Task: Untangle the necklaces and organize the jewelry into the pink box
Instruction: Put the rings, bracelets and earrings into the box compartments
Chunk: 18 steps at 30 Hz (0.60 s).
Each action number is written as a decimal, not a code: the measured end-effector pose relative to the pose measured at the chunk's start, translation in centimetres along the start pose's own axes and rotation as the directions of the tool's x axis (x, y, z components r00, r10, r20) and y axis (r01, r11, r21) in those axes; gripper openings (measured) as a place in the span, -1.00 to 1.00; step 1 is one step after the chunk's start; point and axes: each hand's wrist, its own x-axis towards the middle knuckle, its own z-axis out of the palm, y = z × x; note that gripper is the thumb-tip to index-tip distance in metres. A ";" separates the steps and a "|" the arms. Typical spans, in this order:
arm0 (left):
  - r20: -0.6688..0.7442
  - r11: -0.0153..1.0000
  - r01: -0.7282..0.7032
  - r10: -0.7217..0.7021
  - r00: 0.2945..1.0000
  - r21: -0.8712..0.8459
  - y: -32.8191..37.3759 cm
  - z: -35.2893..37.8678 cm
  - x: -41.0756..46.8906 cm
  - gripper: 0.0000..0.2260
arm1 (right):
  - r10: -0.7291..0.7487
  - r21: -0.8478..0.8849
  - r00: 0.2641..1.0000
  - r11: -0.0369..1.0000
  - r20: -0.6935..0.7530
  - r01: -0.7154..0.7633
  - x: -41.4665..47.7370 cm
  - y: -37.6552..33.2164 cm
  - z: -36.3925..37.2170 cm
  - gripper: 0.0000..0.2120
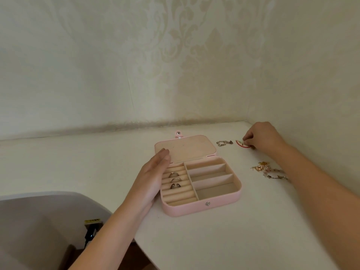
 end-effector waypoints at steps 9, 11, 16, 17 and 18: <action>-0.024 0.981 -0.080 0.085 0.996 0.179 0.1 0.1 0.0 -0.66 | -0.041 -0.013 0.976 0.999 -0.214 0.039 -0.8 -0.4 0.0 -0.78; -0.019 0.978 -0.088 0.093 0.995 0.192 0.1 0.1 0.0 -0.62 | -0.096 0.065 0.929 0.990 -0.357 0.128 -1.7 -1.6 -0.7 -0.79; -0.045 0.991 -0.073 0.078 0.996 0.109 0.3 0.0 -0.1 -0.76 | -0.260 0.428 0.955 0.854 -0.142 0.296 -6.0 -6.8 -2.6 -0.82; -0.048 0.992 -0.070 0.075 0.996 0.102 0.2 0.0 0.0 -0.77 | -0.330 0.478 0.941 0.816 -0.077 0.325 -7.2 -7.8 -3.0 -0.84; -0.051 0.993 -0.064 0.069 0.996 0.099 0.2 0.0 0.0 -0.78 | -0.400 0.507 0.916 0.784 -0.026 0.357 -8.5 -8.7 -3.3 -0.84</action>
